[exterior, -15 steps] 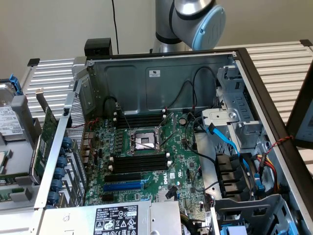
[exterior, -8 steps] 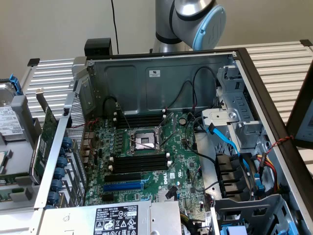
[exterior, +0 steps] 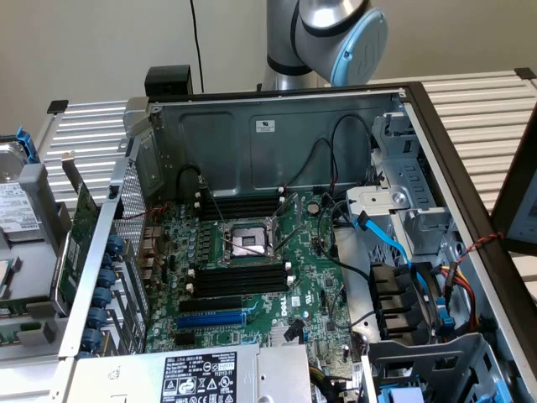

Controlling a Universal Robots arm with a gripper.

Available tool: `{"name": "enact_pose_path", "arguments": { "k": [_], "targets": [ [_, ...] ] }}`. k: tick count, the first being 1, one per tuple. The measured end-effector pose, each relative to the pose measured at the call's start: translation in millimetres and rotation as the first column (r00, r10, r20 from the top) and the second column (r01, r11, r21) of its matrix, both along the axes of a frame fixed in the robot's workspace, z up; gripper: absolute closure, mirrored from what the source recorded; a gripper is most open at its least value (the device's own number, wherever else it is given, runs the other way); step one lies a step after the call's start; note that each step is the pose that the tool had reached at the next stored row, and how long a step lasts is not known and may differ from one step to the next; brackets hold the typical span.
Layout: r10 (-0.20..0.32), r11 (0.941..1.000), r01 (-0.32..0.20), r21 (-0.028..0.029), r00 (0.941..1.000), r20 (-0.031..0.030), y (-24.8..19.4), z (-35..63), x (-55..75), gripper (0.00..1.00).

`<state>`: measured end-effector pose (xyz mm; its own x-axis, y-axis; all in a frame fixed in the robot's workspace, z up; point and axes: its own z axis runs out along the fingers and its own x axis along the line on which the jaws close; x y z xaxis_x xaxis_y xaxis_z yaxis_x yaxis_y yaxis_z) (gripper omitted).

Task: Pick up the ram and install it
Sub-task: 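Pick up the ram and move it above insertion slot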

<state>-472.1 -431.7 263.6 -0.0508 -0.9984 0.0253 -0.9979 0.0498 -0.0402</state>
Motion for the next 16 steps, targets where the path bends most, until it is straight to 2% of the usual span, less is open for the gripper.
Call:
{"name": "enact_pose_path", "arguments": {
  "k": [6,16],
  "targets": [
    [0.039,0.9993,-0.039,0.0,0.9993,-0.0004,0.0,-10.9,0.0,0.64],
    [0.04,0.9992,-0.04,0.0,0.9992,-0.0005,0.0,-29.0,0.0,0.64]
  ]
}}
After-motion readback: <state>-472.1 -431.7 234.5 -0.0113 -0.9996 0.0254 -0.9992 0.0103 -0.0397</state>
